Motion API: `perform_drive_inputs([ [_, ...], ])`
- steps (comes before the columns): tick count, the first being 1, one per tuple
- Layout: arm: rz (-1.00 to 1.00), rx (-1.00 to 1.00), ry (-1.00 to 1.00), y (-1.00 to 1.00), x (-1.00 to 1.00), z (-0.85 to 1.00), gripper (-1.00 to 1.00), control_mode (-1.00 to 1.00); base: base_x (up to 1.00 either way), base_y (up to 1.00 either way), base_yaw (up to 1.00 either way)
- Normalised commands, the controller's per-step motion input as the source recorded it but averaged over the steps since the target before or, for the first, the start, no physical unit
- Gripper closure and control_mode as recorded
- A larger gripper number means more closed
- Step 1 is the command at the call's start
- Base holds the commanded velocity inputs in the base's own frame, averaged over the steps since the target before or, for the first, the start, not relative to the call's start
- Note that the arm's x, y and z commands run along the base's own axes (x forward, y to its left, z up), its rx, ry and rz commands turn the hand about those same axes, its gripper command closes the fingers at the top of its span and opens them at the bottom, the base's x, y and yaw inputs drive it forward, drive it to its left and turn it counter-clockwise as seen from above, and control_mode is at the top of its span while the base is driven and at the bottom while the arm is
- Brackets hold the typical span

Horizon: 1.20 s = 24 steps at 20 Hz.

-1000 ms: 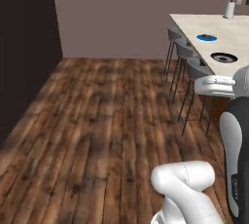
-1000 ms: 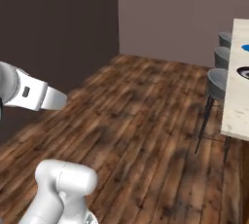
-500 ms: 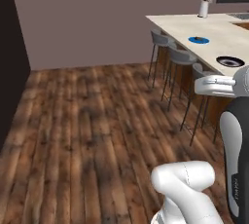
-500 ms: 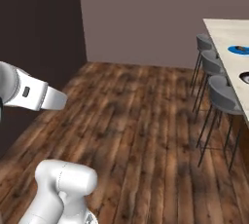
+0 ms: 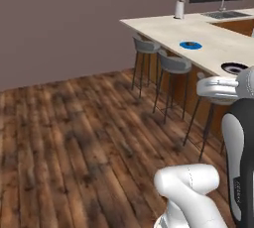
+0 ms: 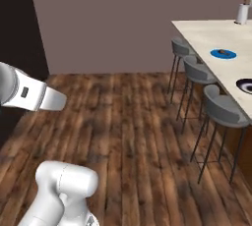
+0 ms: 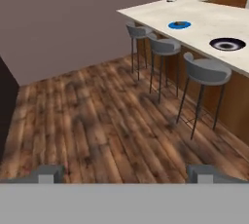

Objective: Transport the chicken drumstick and onion to the fridge. Place the chicken drumstick on the rack containing meat and place the onion on the rack containing the vegetable, ensuring meats and vegetables are on different racks.

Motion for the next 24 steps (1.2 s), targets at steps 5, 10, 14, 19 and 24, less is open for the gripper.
perform_drive_inputs([
  [5,0.0,0.0,0.0,0.0,0.0,0.0,-1.0,1.0,1.0,0.57,-0.41],
  [10,0.0,0.0,0.0,0.0,0.0,0.0,-1.0,1.0,1.0,0.66,-0.43],
  [14,0.0,0.0,0.0,0.0,0.0,0.0,-1.0,1.0,1.0,0.89,-0.47],
  [19,0.0,0.0,0.0,0.0,0.0,0.0,-1.0,1.0,1.0,0.97,-0.52],
  [24,0.0,0.0,0.0,0.0,0.0,0.0,-1.0,1.0,1.0,1.0,-0.51],
])
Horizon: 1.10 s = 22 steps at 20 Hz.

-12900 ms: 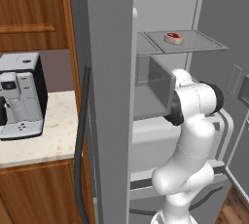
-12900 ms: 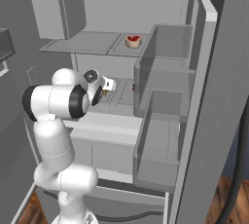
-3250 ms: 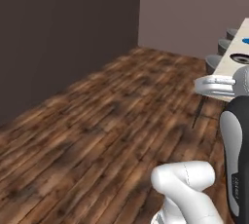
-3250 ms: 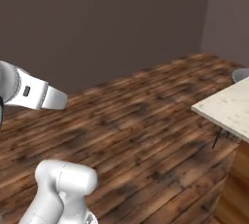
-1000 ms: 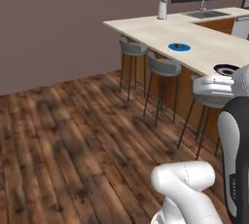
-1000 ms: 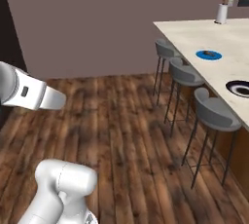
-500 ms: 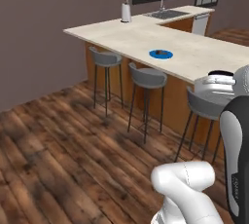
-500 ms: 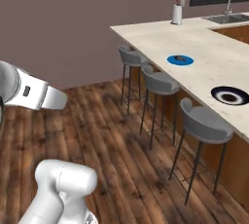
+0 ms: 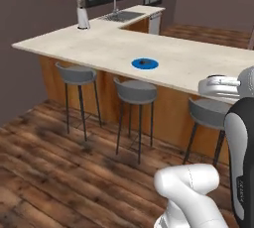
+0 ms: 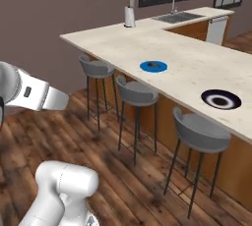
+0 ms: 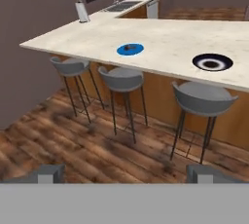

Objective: Transport the chicken drumstick and onion to the fridge. Place the chicken drumstick on the rack containing meat and place the onion on the rack containing the vegetable, ensuring meats and vegetables are on different racks.

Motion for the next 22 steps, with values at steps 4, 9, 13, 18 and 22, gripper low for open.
perform_drive_inputs([
  [4,0.0,0.0,0.0,0.0,0.0,0.0,-1.0,1.0,1.0,1.0,-0.48],
  [9,0.0,0.0,0.0,0.0,0.0,0.0,-1.0,1.0,0.97,1.0,-0.49],
  [13,0.0,0.0,0.0,0.0,0.0,0.0,-1.0,1.0,0.79,1.0,-0.46],
  [18,0.0,0.0,0.0,0.0,0.0,0.0,-1.0,1.0,0.72,0.92,-0.4],
  [22,0.0,0.0,0.0,0.0,0.0,0.0,-1.0,1.0,0.99,0.21,-0.21],
])
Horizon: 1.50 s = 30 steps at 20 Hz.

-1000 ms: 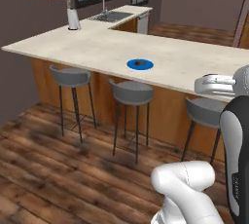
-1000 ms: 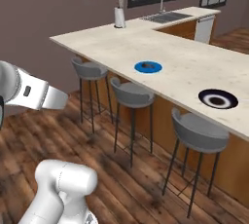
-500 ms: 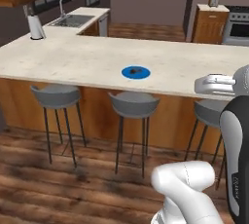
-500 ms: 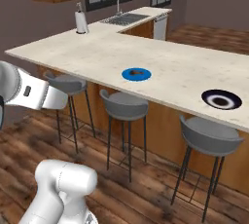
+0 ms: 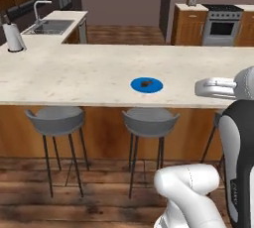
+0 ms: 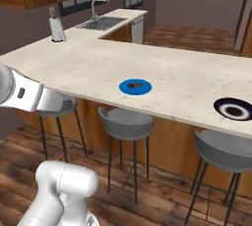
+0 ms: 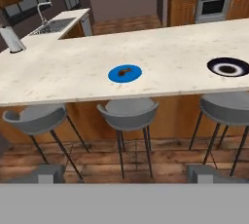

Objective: Transport the chicken drumstick and onion to the fridge. Place the chicken drumstick on the rack containing meat and place the onion on the rack containing the vegetable, ensuring meats and vegetables are on different racks.

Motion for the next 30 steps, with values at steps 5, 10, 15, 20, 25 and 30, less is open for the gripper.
perform_drive_inputs([
  [5,0.0,0.0,0.0,0.0,0.0,0.0,-1.0,1.0,0.97,0.12,-0.23],
  [10,0.0,0.0,0.0,0.0,0.0,0.0,-1.0,1.0,0.97,0.36,-0.21],
  [15,0.0,0.0,0.0,0.0,0.0,0.0,-1.0,1.0,1.0,0.43,-0.24],
  [20,0.0,0.0,0.0,0.0,0.0,0.0,-1.0,1.0,0.92,0.32,-0.32],
  [25,0.0,0.0,0.0,0.0,0.0,0.0,-1.0,1.0,0.58,0.28,-0.27],
  [30,0.0,0.0,0.0,0.0,0.0,0.0,-1.0,1.0,0.38,0.0,-0.02],
])
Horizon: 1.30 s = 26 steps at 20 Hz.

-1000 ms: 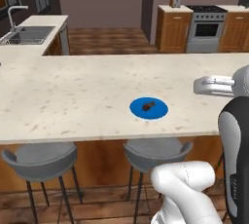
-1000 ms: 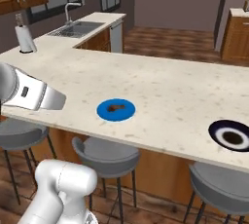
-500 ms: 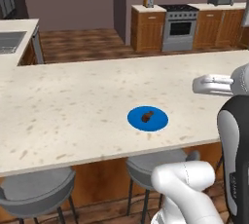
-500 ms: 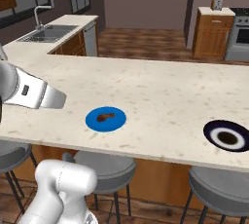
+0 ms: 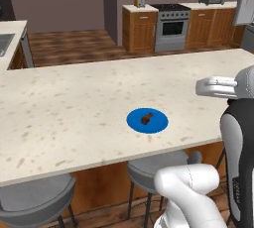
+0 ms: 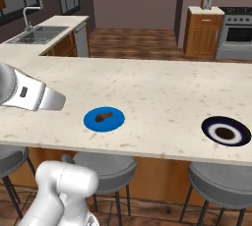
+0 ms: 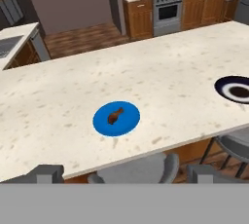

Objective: Transport the chicken drumstick and onion to the fridge. Place the chicken drumstick on the rack containing meat and place the onion on the rack containing the vegetable, ensuring meats and vegetables are on different racks.

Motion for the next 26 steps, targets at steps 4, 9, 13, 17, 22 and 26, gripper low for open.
perform_drive_inputs([
  [4,-0.13,-0.04,0.2,0.37,0.89,-0.69,-1.0,-1.0,0.0,0.0,0.0],
  [9,-0.19,0.01,0.18,0.14,0.9,-0.63,-1.0,-1.0,0.0,0.0,0.0],
  [13,-0.1,0.06,0.14,0.0,0.81,-0.55,-1.0,-1.0,0.0,0.0,0.0],
  [17,-0.01,0.05,0.1,0.0,0.83,-0.44,-1.0,-1.0,0.0,0.0,0.0],
  [22,-0.06,0.0,0.15,-0.08,0.81,-0.41,-1.0,-1.0,0.0,0.0,0.0],
  [26,0.0,0.02,0.13,-0.1,0.82,-0.34,-1.0,-1.0,0.0,0.0,0.0],
])
